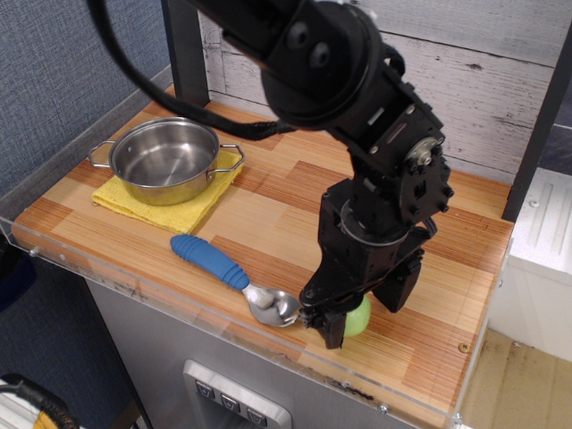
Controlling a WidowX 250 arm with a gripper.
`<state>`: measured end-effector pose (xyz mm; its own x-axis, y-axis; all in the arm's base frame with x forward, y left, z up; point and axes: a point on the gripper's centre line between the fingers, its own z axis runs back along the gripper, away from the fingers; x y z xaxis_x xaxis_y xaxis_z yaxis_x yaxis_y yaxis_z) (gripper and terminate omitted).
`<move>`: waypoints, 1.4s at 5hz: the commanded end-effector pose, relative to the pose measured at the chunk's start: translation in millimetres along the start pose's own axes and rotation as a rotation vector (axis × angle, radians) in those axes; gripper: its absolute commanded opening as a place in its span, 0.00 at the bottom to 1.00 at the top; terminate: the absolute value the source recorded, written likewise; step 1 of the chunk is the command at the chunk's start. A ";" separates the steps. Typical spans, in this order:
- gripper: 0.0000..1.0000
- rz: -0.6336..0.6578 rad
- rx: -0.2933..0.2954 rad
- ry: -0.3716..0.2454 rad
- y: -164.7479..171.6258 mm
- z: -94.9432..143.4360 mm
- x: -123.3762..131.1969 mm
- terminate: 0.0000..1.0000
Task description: Put the food in the pan
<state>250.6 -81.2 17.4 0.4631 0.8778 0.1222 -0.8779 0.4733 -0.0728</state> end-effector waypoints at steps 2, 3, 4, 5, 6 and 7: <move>0.00 -0.050 -0.026 0.006 -9.2 -0.1 -12.4 0.00; 0.00 -0.070 -0.035 0.011 -10.6 2.5 -14.1 0.00; 0.00 -0.094 -0.050 0.019 -12.5 10.6 -14.5 0.00; 0.00 -0.103 -0.089 0.033 -14.3 29.0 -10.7 0.00; 0.00 -0.108 -0.132 0.039 -10.5 60.7 -2.0 0.00; 0.00 -0.101 -0.169 0.032 -1.7 85.4 8.5 0.00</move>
<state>242.3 -78.7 94.0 0.5533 0.8281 0.0896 -0.8048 0.5593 -0.1985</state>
